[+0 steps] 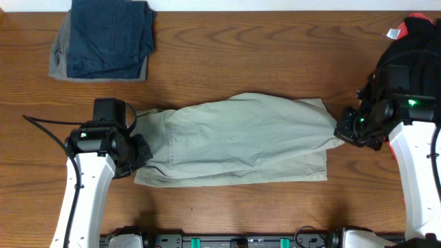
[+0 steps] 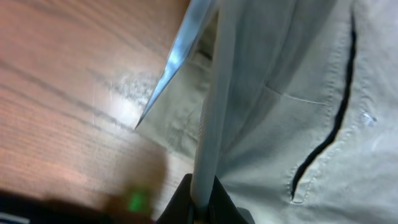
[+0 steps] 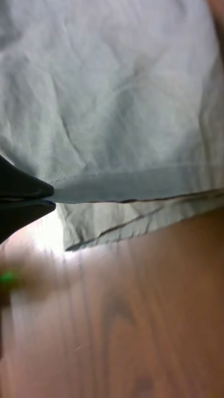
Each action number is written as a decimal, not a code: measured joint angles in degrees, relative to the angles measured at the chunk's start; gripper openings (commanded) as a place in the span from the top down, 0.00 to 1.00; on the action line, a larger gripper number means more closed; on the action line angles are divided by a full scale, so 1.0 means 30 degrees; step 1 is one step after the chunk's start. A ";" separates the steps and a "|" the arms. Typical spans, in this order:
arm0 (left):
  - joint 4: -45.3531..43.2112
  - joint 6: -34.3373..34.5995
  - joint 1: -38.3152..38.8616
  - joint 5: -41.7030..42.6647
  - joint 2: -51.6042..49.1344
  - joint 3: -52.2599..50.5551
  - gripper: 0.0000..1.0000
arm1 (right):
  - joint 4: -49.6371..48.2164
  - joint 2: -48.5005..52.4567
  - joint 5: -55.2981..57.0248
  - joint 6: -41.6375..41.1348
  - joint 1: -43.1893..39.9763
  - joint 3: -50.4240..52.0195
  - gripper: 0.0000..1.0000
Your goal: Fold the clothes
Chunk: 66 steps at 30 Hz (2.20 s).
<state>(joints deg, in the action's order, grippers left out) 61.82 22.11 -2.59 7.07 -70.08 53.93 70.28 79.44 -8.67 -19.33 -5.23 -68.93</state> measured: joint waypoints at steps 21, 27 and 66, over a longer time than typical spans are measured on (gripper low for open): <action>0.2193 0.1712 0.0000 -0.1931 -0.1479 0.0000 0.93 | -0.1304 -0.0568 0.0758 -0.1858 0.0058 0.6200 0.99; 0.1625 0.1654 0.0000 -0.2084 -0.1887 0.0000 0.62 | -0.2280 -0.1027 0.0634 -0.1974 0.0058 0.7337 0.99; -0.4233 0.0539 0.2222 0.1894 -0.7526 0.1749 0.94 | -0.9588 0.2208 -0.3628 -0.0357 0.3708 0.5107 0.99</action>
<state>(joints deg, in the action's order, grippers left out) 49.12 23.73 4.08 12.75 -92.66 59.18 41.52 86.06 -19.55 -20.40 5.89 -53.60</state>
